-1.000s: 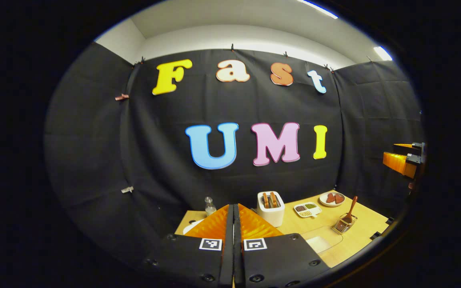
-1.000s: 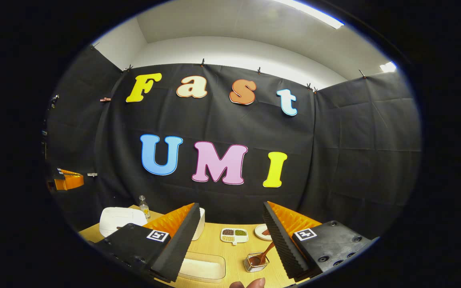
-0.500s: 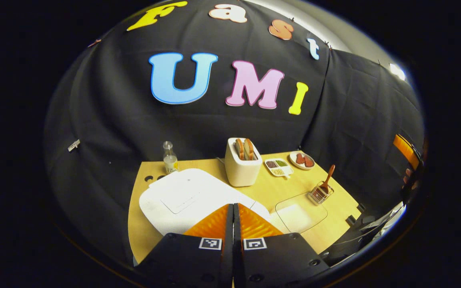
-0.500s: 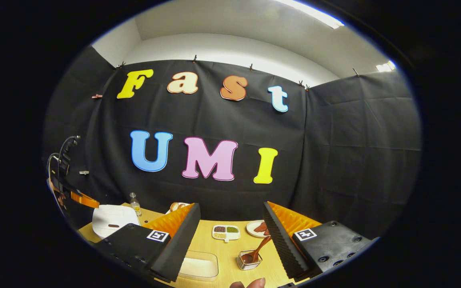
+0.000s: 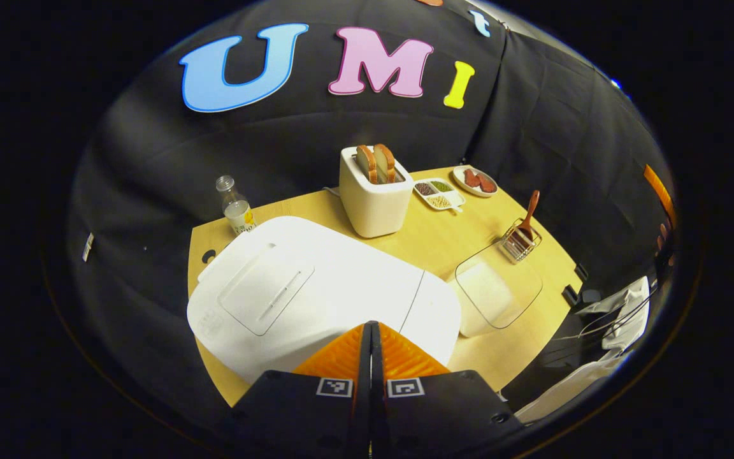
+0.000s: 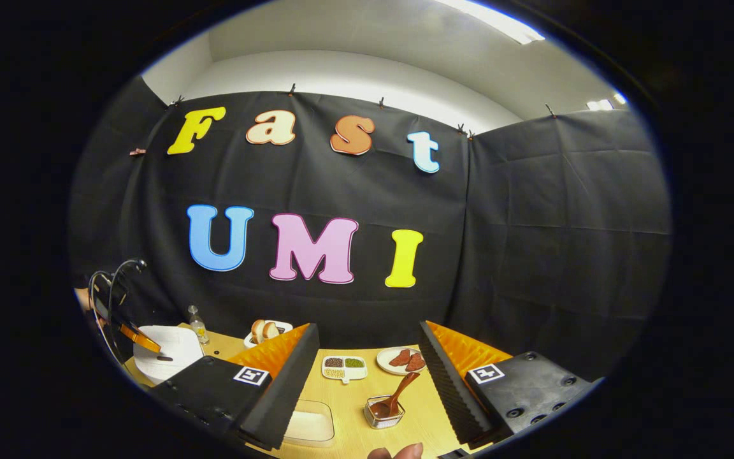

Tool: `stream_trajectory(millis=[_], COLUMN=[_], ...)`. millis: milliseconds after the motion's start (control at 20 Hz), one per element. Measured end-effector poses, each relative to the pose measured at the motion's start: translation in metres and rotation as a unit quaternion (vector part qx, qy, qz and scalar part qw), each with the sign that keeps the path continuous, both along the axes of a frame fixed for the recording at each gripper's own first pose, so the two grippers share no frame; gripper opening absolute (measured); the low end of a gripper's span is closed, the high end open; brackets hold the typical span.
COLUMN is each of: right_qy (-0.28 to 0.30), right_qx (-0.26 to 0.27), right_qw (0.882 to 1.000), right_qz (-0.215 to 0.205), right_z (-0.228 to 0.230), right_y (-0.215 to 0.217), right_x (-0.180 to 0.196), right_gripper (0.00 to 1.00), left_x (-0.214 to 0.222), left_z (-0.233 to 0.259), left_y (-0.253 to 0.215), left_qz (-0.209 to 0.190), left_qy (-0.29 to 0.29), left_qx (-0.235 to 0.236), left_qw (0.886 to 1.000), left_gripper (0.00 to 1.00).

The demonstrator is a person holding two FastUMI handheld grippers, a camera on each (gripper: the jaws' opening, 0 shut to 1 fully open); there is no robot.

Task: Close the left gripper, press the button to open the rice cooker; take a wooden spoon from the chopstick holder with the right hand, scoop a spoonful of rice and pour it into the rice cooker, then put the wooden spoon back into the chopstick holder.

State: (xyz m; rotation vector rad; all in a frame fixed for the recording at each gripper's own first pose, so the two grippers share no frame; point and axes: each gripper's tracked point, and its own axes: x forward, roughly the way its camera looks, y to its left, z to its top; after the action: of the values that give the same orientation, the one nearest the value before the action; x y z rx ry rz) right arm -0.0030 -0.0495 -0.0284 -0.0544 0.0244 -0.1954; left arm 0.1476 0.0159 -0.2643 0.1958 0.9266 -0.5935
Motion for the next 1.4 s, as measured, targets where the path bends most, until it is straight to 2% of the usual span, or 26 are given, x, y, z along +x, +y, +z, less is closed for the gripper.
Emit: stream_trajectory(millis=[150, 200, 250, 400, 750, 950, 1200, 1250, 1350, 1400], right_qy=[0.003, 0.001, -0.002, -0.008, 0.001, 0.006, -0.004, -0.005, -0.003, -0.003], right_qx=[-0.006, -0.006, -0.005, -0.008, -0.012, -0.010, -0.013, -0.010, -0.005, -0.006], right_qw=[1.000, 1.000, 1.000, 0.999, 1.000, 1.000, 1.000, 1.000, 1.000, 1.000], right_qz=[-0.016, -0.020, -0.022, -0.030, -0.024, -0.019, -0.019, -0.017, -0.013, -0.010], right_z=[-0.004, -0.003, -0.002, 0.000, -0.007, -0.011, -0.002, -0.002, -0.003, -0.003], right_y=[-0.011, -0.013, -0.015, -0.019, -0.009, -0.003, -0.006, -0.006, -0.005, -0.004], right_x=[-0.005, -0.005, -0.007, -0.006, 0.000, 0.001, -0.001, -0.001, -0.002, -0.002], right_gripper=[0.98, 0.97, 0.98, 0.97, 0.97, 0.97, 0.97, 0.97, 0.97, 0.97], left_x=[-0.001, 0.001, 0.004, 0.000, -0.004, -0.002, 0.007, 0.012, 0.027, 0.037], left_z=[-0.007, -0.012, -0.015, -0.019, -0.026, -0.024, 0.017, 0.028, 0.054, 0.069], left_y=[-0.005, -0.002, -0.001, 0.001, 0.001, 0.000, 0.003, 0.005, 0.011, 0.019], left_qz=[-0.012, -0.012, -0.013, -0.017, -0.026, -0.031, -0.015, -0.009, 0.010, 0.025], left_qy=[0.017, 0.017, 0.018, 0.027, 0.043, 0.024, -0.051, -0.075, -0.143, -0.184], left_qx=[0.008, 0.014, 0.020, 0.022, 0.034, 0.051, 0.031, 0.032, 0.038, 0.047], left_qw=[1.000, 1.000, 1.000, 0.999, 0.998, 0.998, 0.998, 0.997, 0.989, 0.981], left_gripper=[0.06, 0.02, 0.06, 0.06, 0.07, 0.07, 0.06, 0.09, 0.06, 0.06])
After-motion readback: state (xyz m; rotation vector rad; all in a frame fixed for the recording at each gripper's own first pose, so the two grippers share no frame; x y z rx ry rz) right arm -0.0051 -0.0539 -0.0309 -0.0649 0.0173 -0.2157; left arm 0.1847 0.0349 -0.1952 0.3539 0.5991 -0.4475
